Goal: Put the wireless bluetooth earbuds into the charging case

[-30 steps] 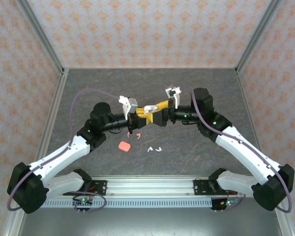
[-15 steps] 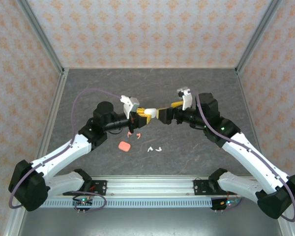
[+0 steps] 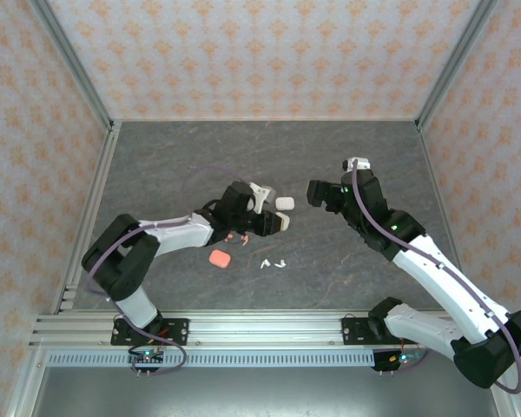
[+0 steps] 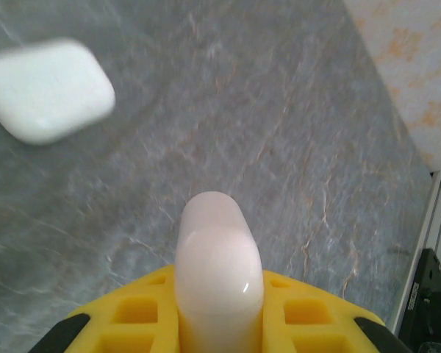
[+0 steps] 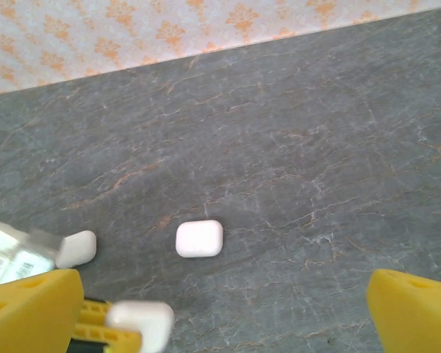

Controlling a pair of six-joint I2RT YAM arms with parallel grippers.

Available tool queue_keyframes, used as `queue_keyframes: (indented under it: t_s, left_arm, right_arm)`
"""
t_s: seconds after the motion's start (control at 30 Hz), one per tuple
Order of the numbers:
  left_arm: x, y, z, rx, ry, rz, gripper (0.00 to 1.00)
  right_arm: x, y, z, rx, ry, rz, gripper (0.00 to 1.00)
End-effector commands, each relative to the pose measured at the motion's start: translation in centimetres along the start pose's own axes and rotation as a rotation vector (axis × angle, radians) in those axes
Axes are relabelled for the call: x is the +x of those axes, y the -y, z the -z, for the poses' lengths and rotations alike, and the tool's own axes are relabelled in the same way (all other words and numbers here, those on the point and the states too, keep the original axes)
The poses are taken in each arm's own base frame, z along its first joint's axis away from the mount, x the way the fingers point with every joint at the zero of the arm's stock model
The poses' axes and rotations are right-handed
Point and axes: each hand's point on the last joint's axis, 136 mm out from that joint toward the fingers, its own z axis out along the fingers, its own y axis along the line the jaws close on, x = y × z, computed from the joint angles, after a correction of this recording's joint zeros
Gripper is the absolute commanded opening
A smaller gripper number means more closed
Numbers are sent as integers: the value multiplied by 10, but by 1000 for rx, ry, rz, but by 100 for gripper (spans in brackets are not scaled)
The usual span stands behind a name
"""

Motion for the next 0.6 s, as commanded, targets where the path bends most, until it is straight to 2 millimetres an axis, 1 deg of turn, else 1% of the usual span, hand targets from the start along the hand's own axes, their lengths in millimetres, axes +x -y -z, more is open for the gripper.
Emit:
queue_keyframes:
  t_s: [0.0, 0.17, 0.27, 0.37, 0.4, 0.5, 0.57]
  left_arm:
    - [-13, 3, -11, -8, 36, 106, 0]
    - [-9, -10, -28, -21, 37, 188, 1]
    - [-5, -15, -34, -33, 28, 199, 9]
    - [1, -22, -38, -50, 13, 213, 24]
    - [2, -24, -38, -60, 12, 213, 32]
    - [2, -30, -33, -107, 11, 199, 52]
    - [1, -33, -27, -145, 9, 180, 63]
  right_arm:
    - [2, 14, 1, 66, 5, -9, 99]
    - [4, 13, -2, 65, -9, -6, 99]
    - [5, 13, -2, 63, -11, -8, 99]
    - [6, 13, -2, 61, -14, -4, 99]
    - [6, 13, -2, 62, -15, -3, 99]
    - [8, 12, -2, 55, -27, 16, 99]
    - [10, 9, -3, 46, -47, 40, 99]
